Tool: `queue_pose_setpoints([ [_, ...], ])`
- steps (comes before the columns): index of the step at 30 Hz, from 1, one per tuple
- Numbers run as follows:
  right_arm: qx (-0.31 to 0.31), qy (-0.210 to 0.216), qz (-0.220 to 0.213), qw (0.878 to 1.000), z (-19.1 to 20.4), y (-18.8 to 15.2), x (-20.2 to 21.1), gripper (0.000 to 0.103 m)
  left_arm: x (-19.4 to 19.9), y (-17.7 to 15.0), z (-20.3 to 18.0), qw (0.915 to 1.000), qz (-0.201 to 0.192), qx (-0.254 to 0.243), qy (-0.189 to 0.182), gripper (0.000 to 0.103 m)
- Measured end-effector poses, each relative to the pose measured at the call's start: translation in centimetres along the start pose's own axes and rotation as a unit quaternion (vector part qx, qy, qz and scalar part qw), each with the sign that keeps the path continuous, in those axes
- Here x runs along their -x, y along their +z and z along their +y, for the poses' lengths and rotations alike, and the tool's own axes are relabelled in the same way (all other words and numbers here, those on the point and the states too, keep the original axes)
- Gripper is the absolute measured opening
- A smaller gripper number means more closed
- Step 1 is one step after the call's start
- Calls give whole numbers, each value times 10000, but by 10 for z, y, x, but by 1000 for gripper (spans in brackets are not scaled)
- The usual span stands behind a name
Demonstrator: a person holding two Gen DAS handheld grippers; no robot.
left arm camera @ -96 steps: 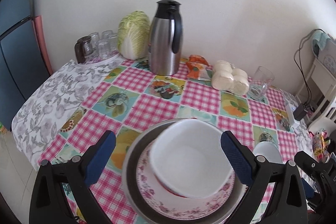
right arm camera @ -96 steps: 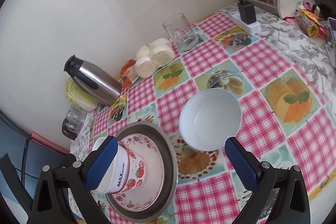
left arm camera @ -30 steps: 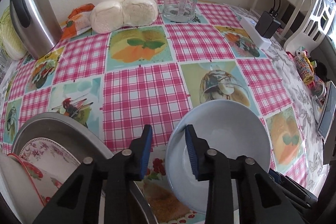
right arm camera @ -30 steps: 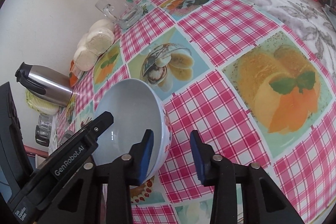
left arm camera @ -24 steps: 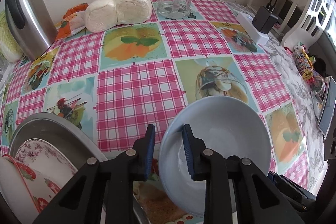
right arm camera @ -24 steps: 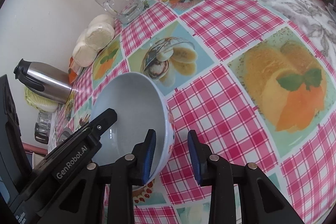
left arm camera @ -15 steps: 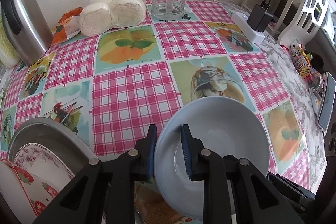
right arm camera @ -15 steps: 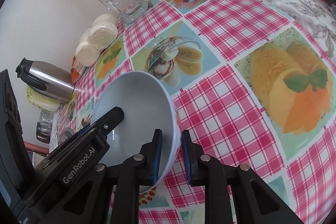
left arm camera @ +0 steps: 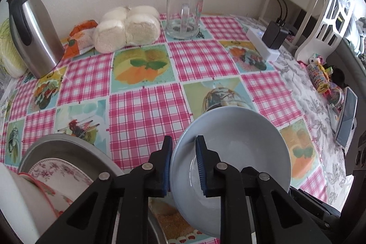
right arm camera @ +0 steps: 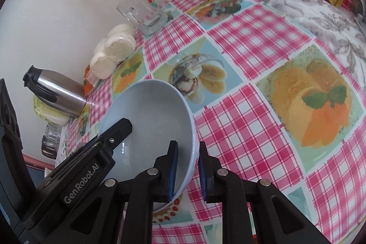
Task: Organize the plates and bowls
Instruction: 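Lift the pale blue bowl with both tools and carry it over the basin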
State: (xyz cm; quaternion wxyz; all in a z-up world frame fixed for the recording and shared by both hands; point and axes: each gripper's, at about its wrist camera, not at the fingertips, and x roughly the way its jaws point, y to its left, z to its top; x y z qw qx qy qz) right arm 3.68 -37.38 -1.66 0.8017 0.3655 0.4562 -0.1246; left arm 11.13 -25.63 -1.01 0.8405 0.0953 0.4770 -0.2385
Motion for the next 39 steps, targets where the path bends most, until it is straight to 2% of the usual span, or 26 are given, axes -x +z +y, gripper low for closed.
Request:
queue_pose_setpoints([
  [11, 201, 386, -537, 9976, 41, 2, 54, 18, 72, 10, 15, 9973, -724, 110, -105, 21],
  [17, 346, 496, -709, 9956, 63, -2, 71, 18, 100, 10, 29, 9945, -1026, 182, -64, 21],
  [28, 632, 708, -831, 9920, 103, -17, 88, 18, 138, 3, 68, 9899, -1327, 492, -26, 21],
  [39, 1073, 844, -753, 9878, 150, -44, 89, 18, 165, -12, 115, 9844, -1505, 906, 83, 21],
])
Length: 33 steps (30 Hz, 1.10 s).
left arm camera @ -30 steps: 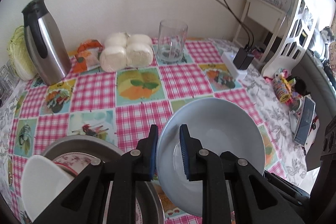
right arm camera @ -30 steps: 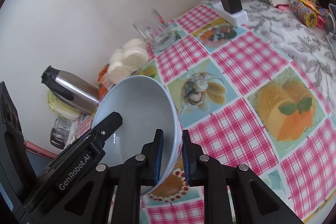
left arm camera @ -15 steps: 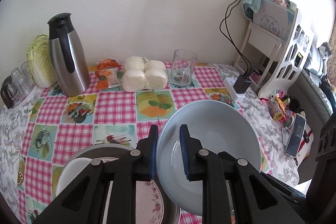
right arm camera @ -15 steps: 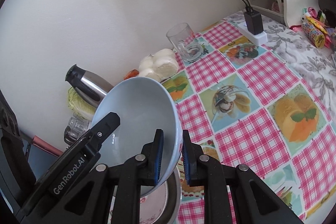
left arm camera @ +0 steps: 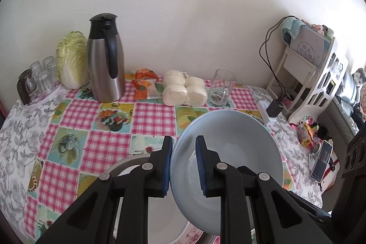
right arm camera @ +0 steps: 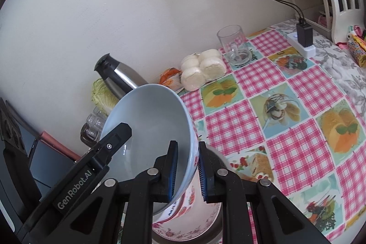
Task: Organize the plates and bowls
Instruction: 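Lift the pale blue bowl with both tools and carry it over the basin, then lower the pale blue bowl into the white bowl and open both tools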
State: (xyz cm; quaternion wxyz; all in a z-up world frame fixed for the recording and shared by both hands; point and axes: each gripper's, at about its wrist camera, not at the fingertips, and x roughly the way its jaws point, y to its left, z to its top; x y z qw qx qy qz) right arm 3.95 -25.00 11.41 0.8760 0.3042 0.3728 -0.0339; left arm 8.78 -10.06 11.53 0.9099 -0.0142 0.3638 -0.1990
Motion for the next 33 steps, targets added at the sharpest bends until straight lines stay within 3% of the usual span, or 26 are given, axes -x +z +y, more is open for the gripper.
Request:
queue_pose_setpoints([
  [15, 472, 146, 175, 9986, 48, -27, -10, 18, 23, -8, 51, 9988, -108, 446, 150, 21],
  [33, 739, -70, 665, 9950, 61, -54, -42, 18, 5, -36, 86, 9958, 336, 829, 199, 21],
])
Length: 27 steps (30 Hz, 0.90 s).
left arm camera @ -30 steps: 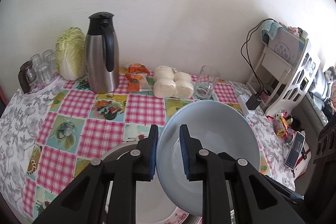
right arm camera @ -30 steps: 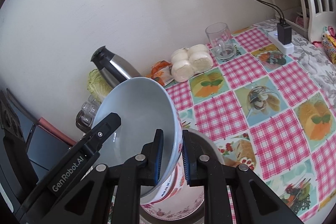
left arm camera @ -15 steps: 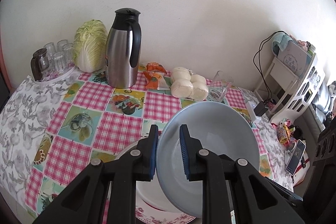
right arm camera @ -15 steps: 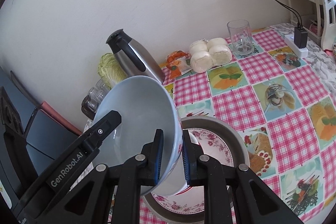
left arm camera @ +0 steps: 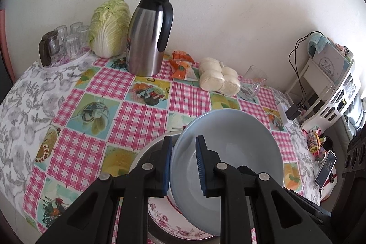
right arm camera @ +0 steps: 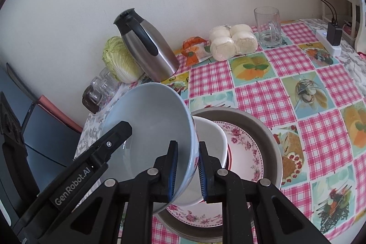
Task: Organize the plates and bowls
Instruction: 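Lower the pale blue bowl into the white bowl and open both tools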
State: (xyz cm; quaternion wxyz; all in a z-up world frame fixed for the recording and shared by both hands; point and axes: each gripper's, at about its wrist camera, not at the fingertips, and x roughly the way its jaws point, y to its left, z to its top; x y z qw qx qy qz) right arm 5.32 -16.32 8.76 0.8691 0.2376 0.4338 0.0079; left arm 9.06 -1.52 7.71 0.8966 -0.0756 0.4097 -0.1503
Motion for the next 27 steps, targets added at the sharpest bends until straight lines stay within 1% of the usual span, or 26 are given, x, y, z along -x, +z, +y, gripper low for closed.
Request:
queue_pose_setpoints([
  [10, -52, -115, 162, 9998, -7, -2, -13, 19, -17, -3, 1, 9997, 255, 18, -14, 21],
  [19, -111, -181, 256, 9994, -13, -3, -22, 21, -30, -5, -1, 9991, 422, -19, 73, 21],
  [22, -110, -189, 263, 9994, -12, -3, -23, 21, -31, -6, 2, 9990, 422, 13, 116, 18],
  [27, -62, -210, 276, 9994, -11, -3, -24, 23, -31, -6, 3, 9992, 380, 55, 99, 17],
])
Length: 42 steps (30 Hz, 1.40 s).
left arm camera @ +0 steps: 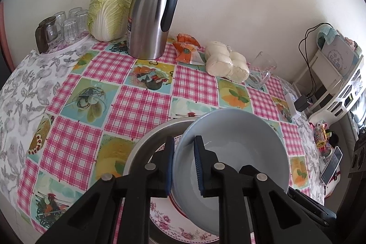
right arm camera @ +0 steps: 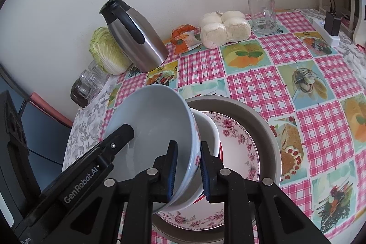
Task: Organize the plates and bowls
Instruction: 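Lower the pale blue bowl into the white bowl and open both tools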
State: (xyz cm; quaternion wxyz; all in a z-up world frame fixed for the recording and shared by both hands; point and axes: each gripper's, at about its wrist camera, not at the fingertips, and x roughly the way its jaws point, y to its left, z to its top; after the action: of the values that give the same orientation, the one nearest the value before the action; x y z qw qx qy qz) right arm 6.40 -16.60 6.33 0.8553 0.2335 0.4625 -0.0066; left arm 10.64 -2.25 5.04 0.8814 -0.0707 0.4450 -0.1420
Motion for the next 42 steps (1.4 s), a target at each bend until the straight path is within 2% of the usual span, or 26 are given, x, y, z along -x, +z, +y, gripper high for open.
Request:
queue_pose_setpoints([
  [20, -193, 269, 114, 9994, -6, 4, 7, 34, -1, 0, 0, 10000, -45, -10, 35, 14],
  [25, -190, 256, 62, 9995, -7, 6, 14, 34, -1, 0, 0, 10000, -41, -12, 37, 12],
  [27, -160, 167, -22, 9997, -6, 7, 18, 39, -1, 0, -2, 9999, -71, -49, 95, 11],
  [31, -103, 193, -154, 9996, -5, 9, 26, 39, -1, 0, -1, 9999, -55, -53, 104, 11],
  [36, -28, 136, -115, 9998, -2, 7, 24, 39, -2, 0, -1, 9999, 7, -39, 138, 12],
  [37, -25, 142, -116, 9998, -2, 7, 24, 39, -2, 0, -1, 9999, 13, -23, 152, 13],
  [39, -11, 141, -120, 9998, -1, 6, 24, 39, 1, 1, 0, 9997, 10, -10, 247, 23],
  [41, 31, 107, -114, 9999, 0, 6, 23, 39, 6, 2, 2, 9996, -52, 14, 289, 48],
  [42, 52, 91, -107, 9999, 0, 6, 23, 41, 9, 2, 3, 9995, -85, 37, 287, 51],
])
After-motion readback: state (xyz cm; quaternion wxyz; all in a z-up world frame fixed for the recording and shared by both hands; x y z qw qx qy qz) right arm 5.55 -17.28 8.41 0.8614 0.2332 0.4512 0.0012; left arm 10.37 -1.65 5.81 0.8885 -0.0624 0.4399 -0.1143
